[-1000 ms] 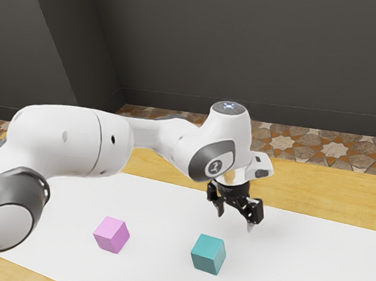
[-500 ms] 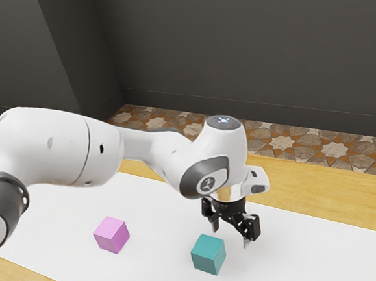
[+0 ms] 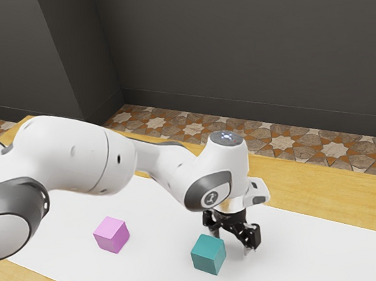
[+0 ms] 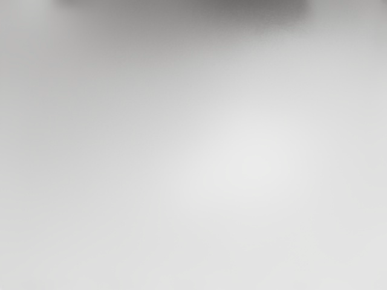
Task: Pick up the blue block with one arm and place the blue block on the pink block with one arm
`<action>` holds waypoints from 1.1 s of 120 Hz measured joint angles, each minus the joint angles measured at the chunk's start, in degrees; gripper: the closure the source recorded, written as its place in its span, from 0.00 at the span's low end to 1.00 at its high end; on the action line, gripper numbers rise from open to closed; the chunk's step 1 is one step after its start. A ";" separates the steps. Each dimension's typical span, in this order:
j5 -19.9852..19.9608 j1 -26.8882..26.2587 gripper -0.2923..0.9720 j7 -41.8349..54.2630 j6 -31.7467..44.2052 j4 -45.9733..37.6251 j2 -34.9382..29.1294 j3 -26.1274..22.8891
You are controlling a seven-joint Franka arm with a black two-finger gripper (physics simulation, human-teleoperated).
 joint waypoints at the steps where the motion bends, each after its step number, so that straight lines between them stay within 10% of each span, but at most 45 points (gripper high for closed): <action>1: 0.01 0.01 0.25 -0.01 0.04 0.01 -0.01 0.09; 132: -2.47 -2.17 0.25 -1.09 -0.93 -9.93 -11.28 4.66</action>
